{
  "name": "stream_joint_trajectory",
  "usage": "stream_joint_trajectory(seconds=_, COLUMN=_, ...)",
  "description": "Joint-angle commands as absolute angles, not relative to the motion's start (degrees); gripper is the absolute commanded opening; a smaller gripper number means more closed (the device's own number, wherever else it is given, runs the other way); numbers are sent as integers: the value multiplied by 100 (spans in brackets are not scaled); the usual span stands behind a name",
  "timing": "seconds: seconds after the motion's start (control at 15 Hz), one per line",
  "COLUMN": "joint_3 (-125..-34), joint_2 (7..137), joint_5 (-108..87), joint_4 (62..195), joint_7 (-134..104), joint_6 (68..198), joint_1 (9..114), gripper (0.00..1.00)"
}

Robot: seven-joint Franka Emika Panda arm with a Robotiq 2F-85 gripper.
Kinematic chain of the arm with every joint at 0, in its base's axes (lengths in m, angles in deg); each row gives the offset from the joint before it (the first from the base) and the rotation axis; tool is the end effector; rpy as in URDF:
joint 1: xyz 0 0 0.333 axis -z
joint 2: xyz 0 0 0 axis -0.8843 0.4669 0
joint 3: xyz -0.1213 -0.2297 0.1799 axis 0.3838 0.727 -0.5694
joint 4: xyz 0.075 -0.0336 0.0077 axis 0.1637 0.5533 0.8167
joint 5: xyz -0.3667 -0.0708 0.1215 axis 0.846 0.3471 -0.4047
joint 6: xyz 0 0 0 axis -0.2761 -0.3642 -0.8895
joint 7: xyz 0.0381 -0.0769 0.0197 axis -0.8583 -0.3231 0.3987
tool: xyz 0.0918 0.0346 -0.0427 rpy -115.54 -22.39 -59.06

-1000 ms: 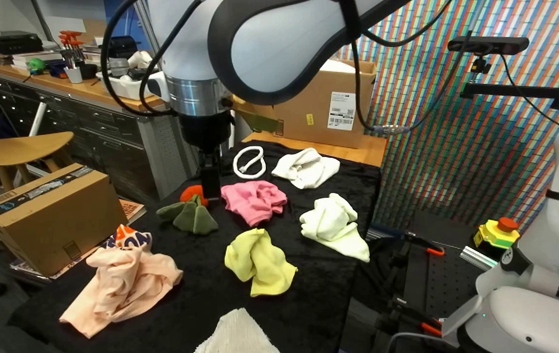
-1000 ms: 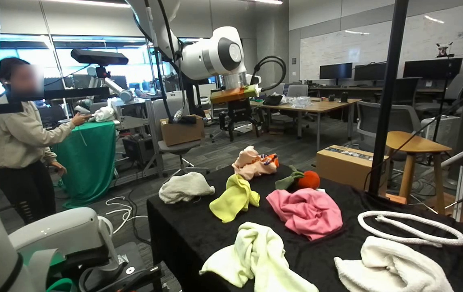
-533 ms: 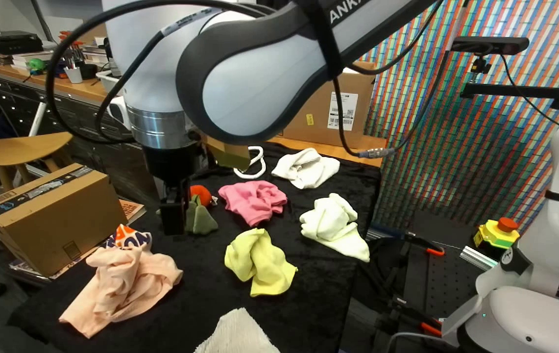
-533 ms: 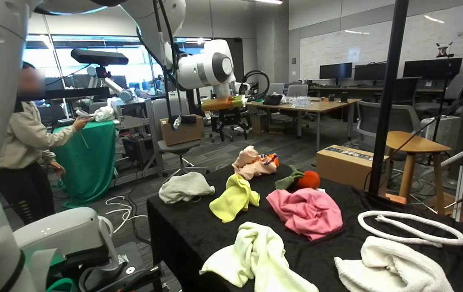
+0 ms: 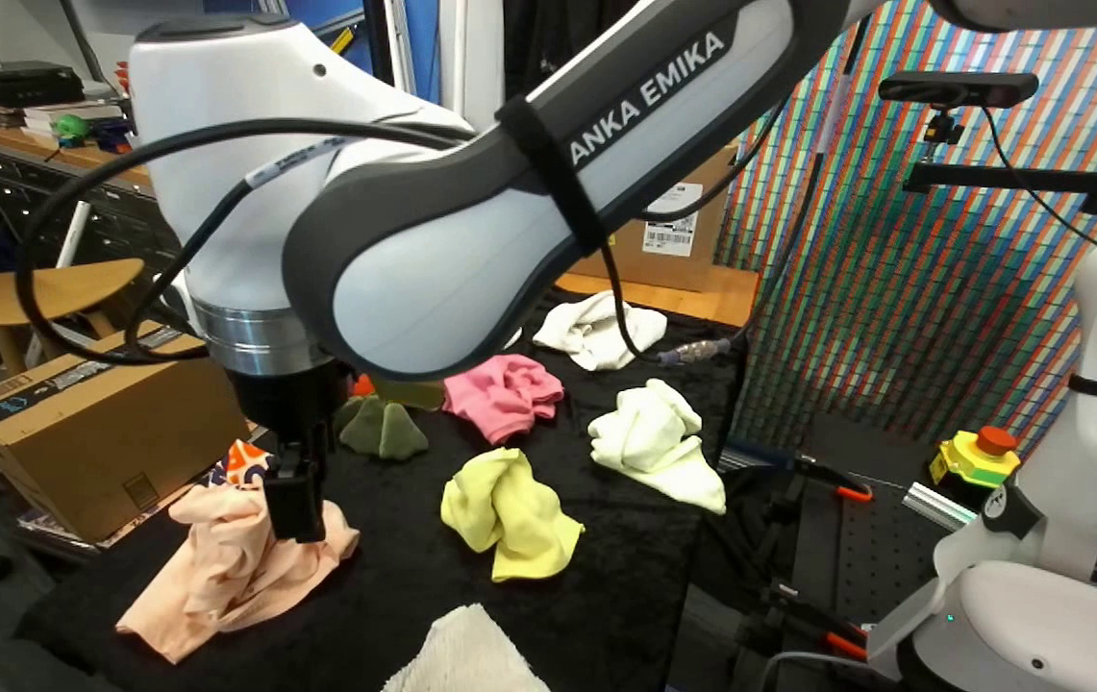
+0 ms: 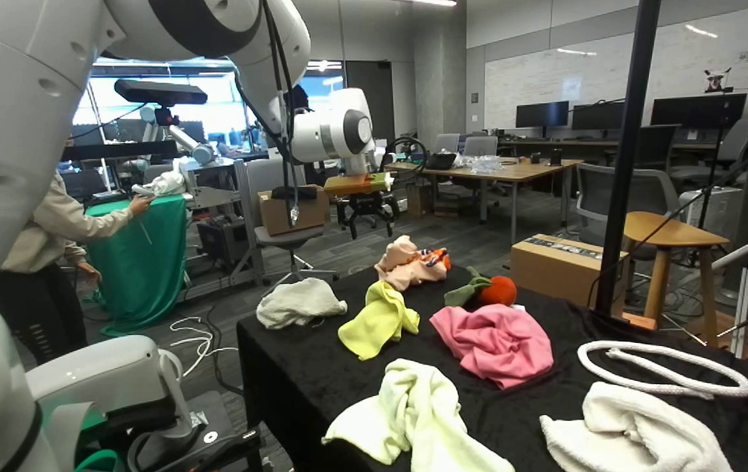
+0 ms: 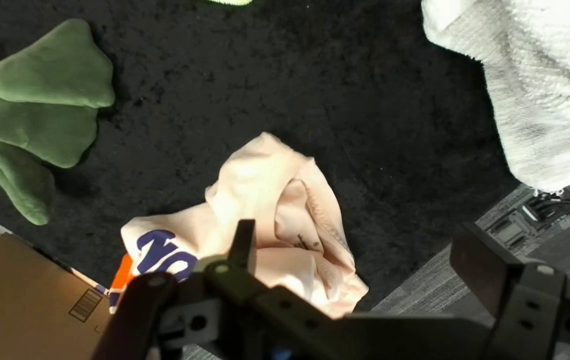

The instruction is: Put the things on the table in a single pile

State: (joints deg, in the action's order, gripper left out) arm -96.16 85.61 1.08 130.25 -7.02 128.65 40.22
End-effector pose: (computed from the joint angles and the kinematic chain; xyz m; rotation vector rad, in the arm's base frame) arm 0.5846 0.3724 0.3250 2.8471 1.1695 0.2137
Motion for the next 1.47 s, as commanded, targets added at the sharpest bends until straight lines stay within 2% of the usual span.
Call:
stream_joint_trajectory(seconds=0.0, joint_3=-9484, joint_2=9087, joint_5=254, joint_4=12390, joint_7=-897, joint_6=13121, joint_1=3820, gripper=100)
stream_joint_trajectory(seconds=0.47, joint_3=-9169, joint_2=9141, joint_5=265, joint_4=12874, joint_7=-1568, joint_6=14498, joint_1=3700, gripper=100)
stream_joint_trajectory(seconds=1.4, joint_3=-8750, joint_2=9157, joint_5=211, joint_4=13766, joint_7=-1835, joint_6=16003, joint_1=3661, gripper=100)
